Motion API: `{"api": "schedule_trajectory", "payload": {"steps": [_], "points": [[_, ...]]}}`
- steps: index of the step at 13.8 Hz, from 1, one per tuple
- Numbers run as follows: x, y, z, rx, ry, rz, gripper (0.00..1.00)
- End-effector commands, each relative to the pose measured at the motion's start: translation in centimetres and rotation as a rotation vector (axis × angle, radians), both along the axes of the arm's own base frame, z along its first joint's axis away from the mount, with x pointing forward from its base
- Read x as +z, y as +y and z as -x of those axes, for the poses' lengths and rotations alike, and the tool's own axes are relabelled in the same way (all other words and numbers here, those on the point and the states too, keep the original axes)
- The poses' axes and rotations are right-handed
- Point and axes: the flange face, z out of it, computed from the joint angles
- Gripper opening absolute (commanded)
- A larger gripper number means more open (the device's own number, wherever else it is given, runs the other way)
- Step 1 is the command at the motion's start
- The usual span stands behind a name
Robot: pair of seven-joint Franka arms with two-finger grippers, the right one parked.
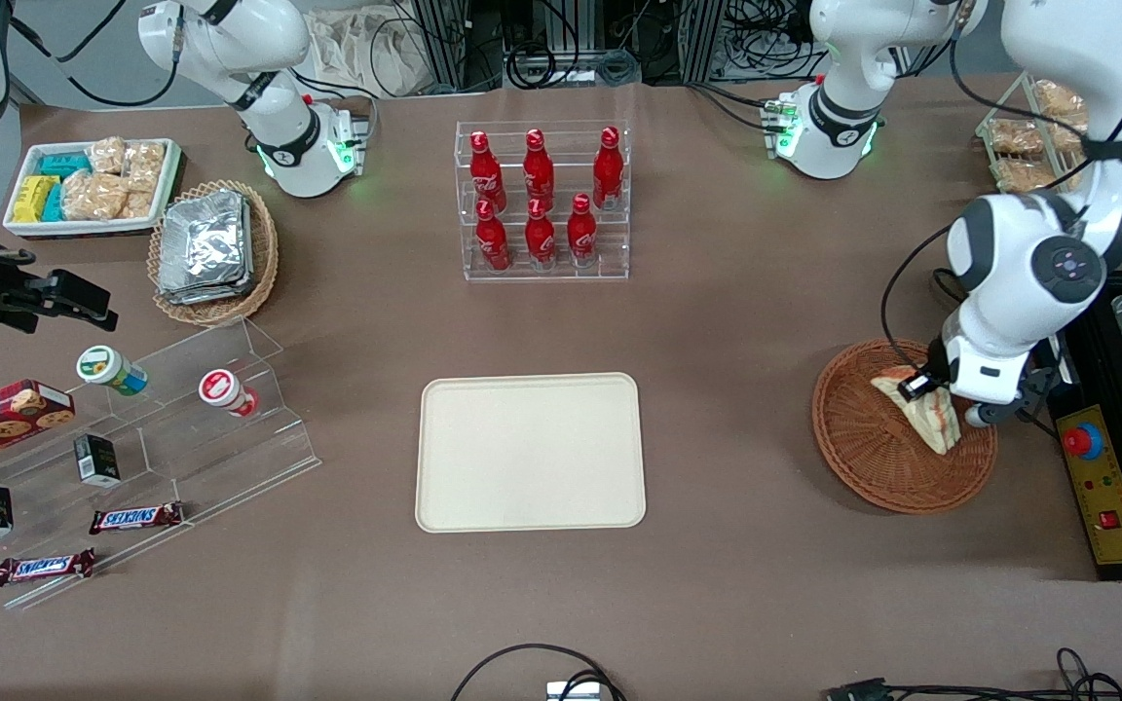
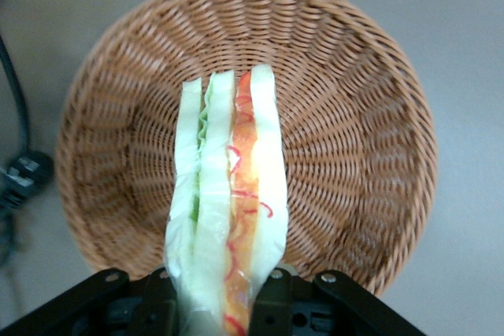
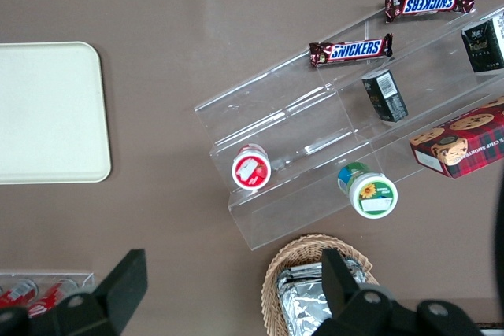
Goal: Place sandwich from basket to tray
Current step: 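Close the left gripper on the wrapped sandwich wedge in the basket, then lift the sandwich out of the basket with the left gripper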
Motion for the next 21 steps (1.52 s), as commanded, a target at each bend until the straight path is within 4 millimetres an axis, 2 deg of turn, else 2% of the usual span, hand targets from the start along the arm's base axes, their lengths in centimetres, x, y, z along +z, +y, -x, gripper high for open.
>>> {"api": "schedule_trajectory", "payload": {"steps": [1, 5, 10, 12, 16, 21], "points": [[3.4, 0.2, -0.9, -0.135, 0.024, -0.018, 0.13], [7.5, -0.3, -2.0, -0.300, 0.037, -0.022, 0.09], [12.0, -4.6, -3.8, -0.376, 0.035, -0.019, 0.07], [13.6, -5.8, -4.8, -0.389, 0.037, -0.015, 0.07], [16.6, -10.0, -6.7, -0.415, 0.057, 0.011, 0.07], [17.5, -16.0, -7.8, -0.469, 0.026, 0.021, 0.07]]}}
